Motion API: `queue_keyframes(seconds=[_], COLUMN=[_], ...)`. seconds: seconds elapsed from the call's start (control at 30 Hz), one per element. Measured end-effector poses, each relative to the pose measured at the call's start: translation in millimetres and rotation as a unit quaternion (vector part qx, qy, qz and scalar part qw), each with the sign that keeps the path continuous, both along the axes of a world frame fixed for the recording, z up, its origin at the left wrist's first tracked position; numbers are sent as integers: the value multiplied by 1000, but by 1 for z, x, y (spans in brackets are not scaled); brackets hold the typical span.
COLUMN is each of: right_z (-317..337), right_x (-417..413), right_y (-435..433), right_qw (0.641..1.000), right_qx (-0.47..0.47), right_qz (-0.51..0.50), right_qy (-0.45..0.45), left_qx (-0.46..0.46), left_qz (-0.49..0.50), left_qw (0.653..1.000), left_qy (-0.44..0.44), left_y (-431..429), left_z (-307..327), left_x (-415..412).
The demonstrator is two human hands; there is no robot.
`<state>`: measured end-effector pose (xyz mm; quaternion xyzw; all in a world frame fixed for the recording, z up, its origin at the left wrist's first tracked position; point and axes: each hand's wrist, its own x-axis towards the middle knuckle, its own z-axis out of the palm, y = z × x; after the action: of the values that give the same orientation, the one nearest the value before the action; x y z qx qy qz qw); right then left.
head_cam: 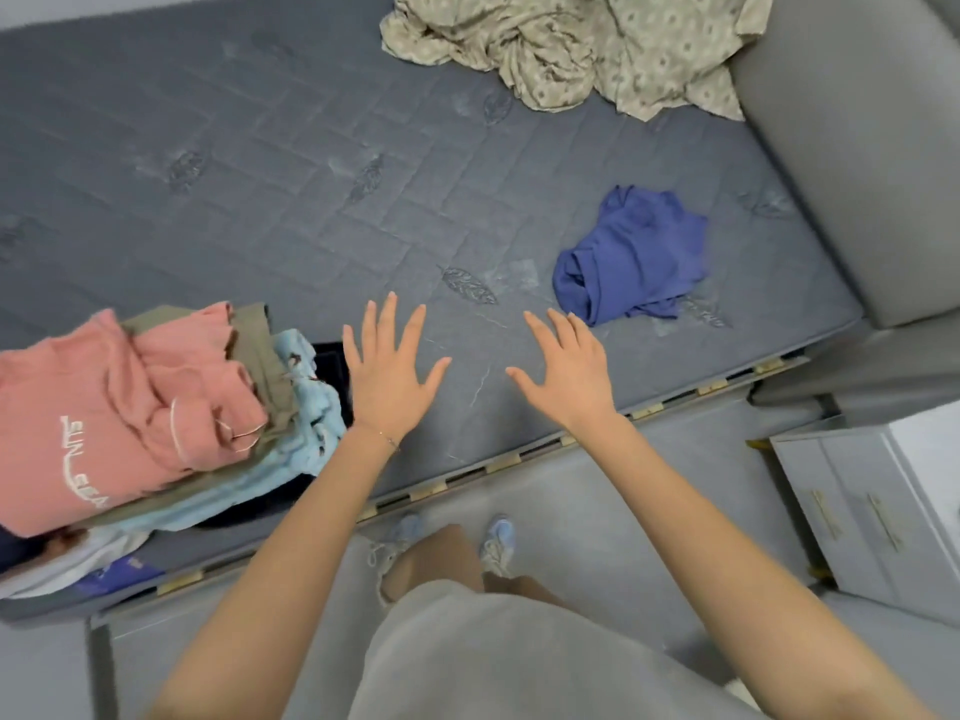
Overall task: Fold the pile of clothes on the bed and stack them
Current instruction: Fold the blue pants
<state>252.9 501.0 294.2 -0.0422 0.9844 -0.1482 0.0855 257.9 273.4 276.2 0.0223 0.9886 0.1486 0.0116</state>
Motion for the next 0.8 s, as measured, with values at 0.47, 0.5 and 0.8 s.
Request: queue_keyframes(seconds=[0.47, 0.5, 0.8], right_z=[-16, -17, -52], right_x=[-45, -52, -122], right_y=[123, 129, 154], right_qw=[994, 993, 991], right_qx=[8, 9, -54], right_qz=[-106, -117, -119], right_qy=[-12, -15, 7], left_qx=[-33, -35, -122], left_qz=[-102, -107, -98], left_qw=[994, 993, 985], left_qy=[-19, -21, -79], left_y=[119, 124, 150], left_z=[-15, -17, -3], left_x=[-86, -97, -147])
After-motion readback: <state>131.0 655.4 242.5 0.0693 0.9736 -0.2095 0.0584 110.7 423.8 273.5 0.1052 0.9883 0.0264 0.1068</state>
